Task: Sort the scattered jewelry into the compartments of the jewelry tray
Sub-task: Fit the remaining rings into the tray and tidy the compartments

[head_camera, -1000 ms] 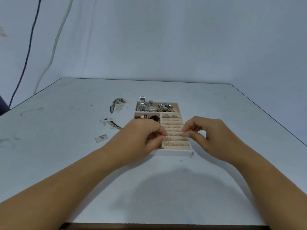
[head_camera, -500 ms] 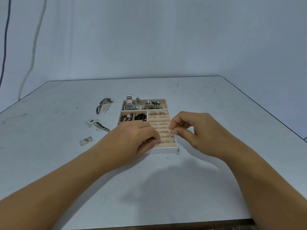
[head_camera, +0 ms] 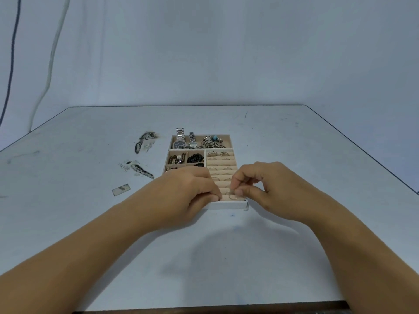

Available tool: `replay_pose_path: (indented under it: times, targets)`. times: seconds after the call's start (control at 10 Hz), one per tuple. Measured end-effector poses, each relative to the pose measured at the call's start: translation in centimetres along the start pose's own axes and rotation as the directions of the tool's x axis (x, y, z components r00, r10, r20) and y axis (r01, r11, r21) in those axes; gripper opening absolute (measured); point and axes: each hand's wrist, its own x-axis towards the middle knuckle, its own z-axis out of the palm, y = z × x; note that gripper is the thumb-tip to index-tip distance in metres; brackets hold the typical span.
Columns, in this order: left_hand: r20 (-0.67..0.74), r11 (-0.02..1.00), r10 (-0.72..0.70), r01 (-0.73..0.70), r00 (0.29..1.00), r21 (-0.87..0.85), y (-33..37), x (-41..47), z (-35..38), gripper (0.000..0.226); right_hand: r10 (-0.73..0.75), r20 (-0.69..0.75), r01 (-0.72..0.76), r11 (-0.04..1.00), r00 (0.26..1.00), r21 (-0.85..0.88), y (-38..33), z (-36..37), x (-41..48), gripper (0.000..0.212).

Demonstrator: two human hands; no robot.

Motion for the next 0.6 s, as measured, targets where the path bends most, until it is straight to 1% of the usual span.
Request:
replay_pose_path:
  times: [0.1, 0.2, 0.3, 0.4, 0.5, 0.6]
  targets:
    - [-0.032, 0.996, -0.045, 0.043, 0.998, -0.075, -0.2, -0.7, 0.1, 0.019, 0.0, 0.021, 0.0, 1.0, 1.0, -0.019, -0.2, 0.1, 0.0, 0.019]
    - [-0.073, 0.987, -0.104, 0.094, 0.992, -0.128, -0.2, -1.2, 0.1, 0.021, 0.0, 0.031, 0.002, 0.999, 1.0, -0.053, -0.1, 0.2, 0.0, 0.012]
    - [-0.099, 0.986, -0.132, 0.12, 0.986, -0.118, -0.3, -1.3, 0.0, 0.024, -0.012, 0.036, 0.014, 0.998, 0.999, -0.062, 0.1, 0.2, 0.1, 0.01]
    - [-0.082, 0.984, -0.144, 0.134, 0.986, -0.119, -0.2, -1.4, 0.3, 0.025, -0.013, 0.055, 0.017, 0.997, 0.998, -0.08, 0.1, 0.2, 0.2, 0.01]
    - [-0.065, 0.98, -0.151, 0.141, 0.986, -0.139, 0.1, -1.7, 0.5, 0.027, -0.021, 0.026, 0.024, 0.996, 0.999, -0.09, 0.4, 0.6, 0.0, 0.011]
    - [-0.069, 0.981, -0.136, 0.124, 0.988, -0.149, 0.7, -2.5, 0.2, 0.032, -0.074, -0.017, 0.07, 0.983, 0.997, -0.17, -0.1, 0.8, -0.2, 0.027]
